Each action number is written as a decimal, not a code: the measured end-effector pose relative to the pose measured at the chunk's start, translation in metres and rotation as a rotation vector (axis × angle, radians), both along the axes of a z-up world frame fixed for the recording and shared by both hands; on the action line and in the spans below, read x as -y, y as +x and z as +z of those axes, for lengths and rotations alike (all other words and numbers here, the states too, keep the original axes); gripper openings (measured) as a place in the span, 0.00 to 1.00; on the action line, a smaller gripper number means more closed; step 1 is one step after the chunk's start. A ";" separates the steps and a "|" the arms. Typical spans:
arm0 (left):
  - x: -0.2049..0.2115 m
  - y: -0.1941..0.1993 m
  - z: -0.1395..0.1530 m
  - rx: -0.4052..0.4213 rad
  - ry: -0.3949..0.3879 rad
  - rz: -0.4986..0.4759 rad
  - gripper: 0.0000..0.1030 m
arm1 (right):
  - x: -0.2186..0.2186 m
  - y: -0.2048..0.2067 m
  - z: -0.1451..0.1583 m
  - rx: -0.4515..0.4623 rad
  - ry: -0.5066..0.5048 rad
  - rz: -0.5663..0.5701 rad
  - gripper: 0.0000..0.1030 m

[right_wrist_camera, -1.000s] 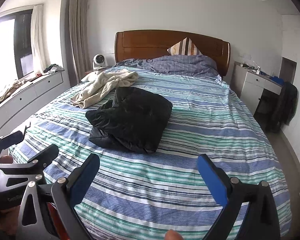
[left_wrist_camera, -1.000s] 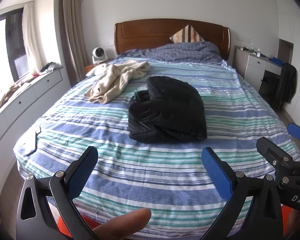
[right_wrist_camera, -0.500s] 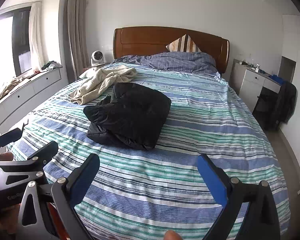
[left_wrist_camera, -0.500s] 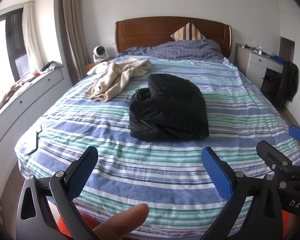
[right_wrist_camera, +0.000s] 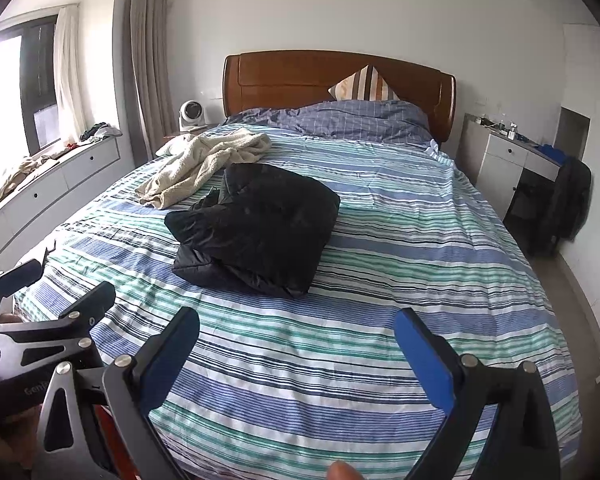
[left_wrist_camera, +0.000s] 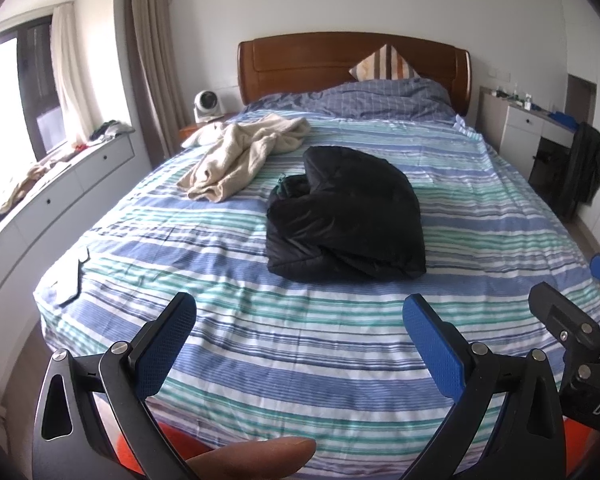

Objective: Fold large clothes

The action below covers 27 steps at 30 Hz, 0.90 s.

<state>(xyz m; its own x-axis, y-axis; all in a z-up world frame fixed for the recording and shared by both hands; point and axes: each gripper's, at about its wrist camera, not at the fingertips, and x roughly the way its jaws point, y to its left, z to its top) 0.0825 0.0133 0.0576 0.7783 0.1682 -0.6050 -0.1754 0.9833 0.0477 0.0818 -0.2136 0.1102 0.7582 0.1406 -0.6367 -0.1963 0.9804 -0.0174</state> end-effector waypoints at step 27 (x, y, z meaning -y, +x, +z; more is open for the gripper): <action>-0.003 -0.005 0.010 0.014 -0.001 -0.002 1.00 | -0.005 -0.006 0.010 0.019 0.002 0.008 0.97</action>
<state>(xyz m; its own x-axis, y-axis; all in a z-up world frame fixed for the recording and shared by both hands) 0.0772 0.0168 0.0672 0.7873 0.1660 -0.5938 -0.1740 0.9837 0.0444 0.0758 -0.2084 0.1207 0.7690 0.1476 -0.6220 -0.2036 0.9789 -0.0195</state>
